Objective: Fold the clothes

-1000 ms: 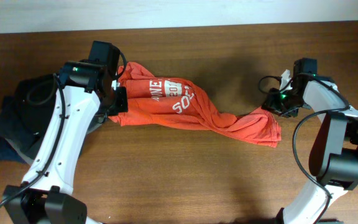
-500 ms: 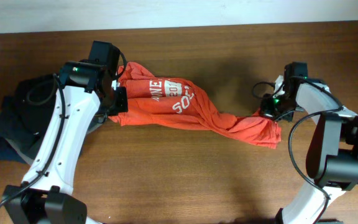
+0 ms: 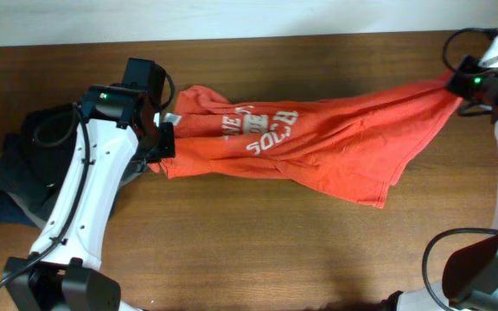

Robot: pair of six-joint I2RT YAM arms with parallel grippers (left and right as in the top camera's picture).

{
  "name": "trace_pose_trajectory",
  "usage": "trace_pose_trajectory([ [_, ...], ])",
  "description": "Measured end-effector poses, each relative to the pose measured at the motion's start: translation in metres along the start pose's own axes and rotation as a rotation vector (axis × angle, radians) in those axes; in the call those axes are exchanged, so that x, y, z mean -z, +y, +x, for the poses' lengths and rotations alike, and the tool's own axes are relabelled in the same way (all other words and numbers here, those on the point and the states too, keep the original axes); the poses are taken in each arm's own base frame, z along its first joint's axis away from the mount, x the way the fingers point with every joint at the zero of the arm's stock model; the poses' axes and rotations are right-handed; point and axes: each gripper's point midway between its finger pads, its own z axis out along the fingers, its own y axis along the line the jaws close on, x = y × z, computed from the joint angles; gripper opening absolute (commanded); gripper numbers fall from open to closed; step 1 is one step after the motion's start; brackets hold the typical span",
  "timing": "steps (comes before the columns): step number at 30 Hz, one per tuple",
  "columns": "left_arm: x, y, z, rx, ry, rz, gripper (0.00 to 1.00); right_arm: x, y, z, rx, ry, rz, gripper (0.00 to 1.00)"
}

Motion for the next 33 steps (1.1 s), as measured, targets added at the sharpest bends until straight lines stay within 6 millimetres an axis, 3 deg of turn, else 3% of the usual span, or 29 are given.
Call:
trace_pose_trajectory([
  [9,-0.002,0.016,0.004,0.030,0.030,-0.021,0.00,-0.052,-0.025,-0.012,-0.020,-0.041,0.072,0.07],
  [10,-0.002,0.018,0.004,0.034,0.030,-0.022,0.00,-0.056,-0.028,-0.011,-0.025,-0.036,0.079,0.24],
  [11,-0.002,0.018,0.004,0.034,0.030,-0.022,0.00,-0.060,-0.034,-0.008,-0.029,-0.025,0.090,0.59],
  [12,-0.002,0.018,0.004,0.034,0.029,-0.022,0.00,-0.061,-0.036,-0.007,-0.032,-0.021,0.096,0.72],
  [14,-0.002,0.018,0.003,0.035,0.027,-0.021,0.00,-0.062,-0.043,0.001,-0.044,0.014,0.110,0.82],
  [16,-0.002,0.017,0.002,0.036,0.022,-0.019,0.00,-0.061,-0.048,0.014,-0.049,0.068,0.126,0.84],
  [20,-0.002,0.017,-0.001,0.037,0.012,-0.017,0.00,-0.052,-0.048,0.063,-0.069,0.270,0.113,0.82],
  [26,-0.002,0.016,-0.005,0.040,-0.007,-0.013,0.00,-0.031,-0.025,0.135,-0.118,0.571,0.020,0.70],
  [33,-0.002,0.015,-0.010,0.042,-0.026,-0.008,0.00,-0.031,0.004,0.234,-0.082,0.840,-0.017,0.63],
])
